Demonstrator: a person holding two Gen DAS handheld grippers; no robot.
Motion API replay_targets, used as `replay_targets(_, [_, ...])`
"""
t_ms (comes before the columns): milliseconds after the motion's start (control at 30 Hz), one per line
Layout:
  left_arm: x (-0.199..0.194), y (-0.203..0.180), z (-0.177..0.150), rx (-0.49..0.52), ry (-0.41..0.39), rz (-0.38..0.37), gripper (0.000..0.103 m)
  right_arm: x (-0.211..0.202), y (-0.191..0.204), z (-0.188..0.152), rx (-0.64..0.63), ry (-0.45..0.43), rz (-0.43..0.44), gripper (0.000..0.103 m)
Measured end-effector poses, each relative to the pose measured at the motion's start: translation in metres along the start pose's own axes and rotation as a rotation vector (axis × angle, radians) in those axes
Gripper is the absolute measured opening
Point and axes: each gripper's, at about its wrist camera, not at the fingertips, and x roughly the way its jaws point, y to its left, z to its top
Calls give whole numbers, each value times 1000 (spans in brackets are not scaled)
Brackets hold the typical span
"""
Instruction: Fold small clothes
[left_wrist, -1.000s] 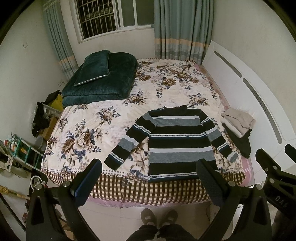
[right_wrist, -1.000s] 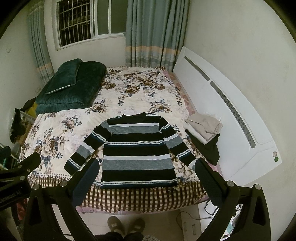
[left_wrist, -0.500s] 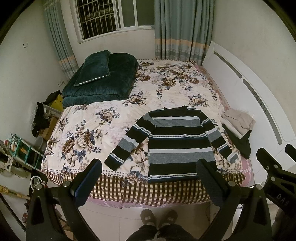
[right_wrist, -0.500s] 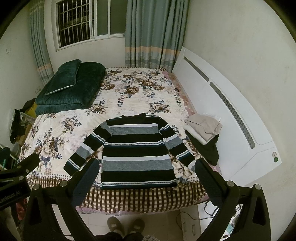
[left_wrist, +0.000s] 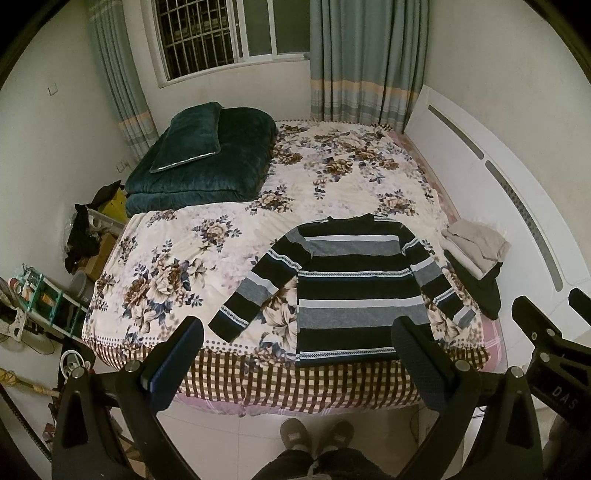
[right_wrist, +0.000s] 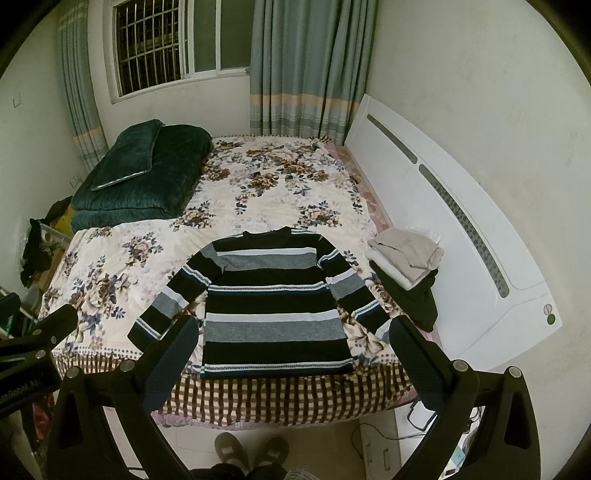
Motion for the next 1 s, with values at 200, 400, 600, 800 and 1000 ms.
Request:
replay_targets(200, [0, 0, 0, 2, -2, -1, 103, 2, 0, -2, -1, 0, -2, 103])
replay_targets(400, [-1, -5, 6, 8, 6, -13, 103, -1, 1, -2, -2, 1, 0, 103])
replay_targets(600, [22, -17, 24, 17, -29, 9, 103, 5, 7, 16, 20, 24, -7, 103])
replay_targets(800, [115, -29, 44, 64, -84, 72, 103, 87, -34, 4, 163, 97, -75, 103])
replay_targets(1000, [245, -61, 50, 92, 19, 121, 103, 218, -132, -38, 386, 239, -176, 103])
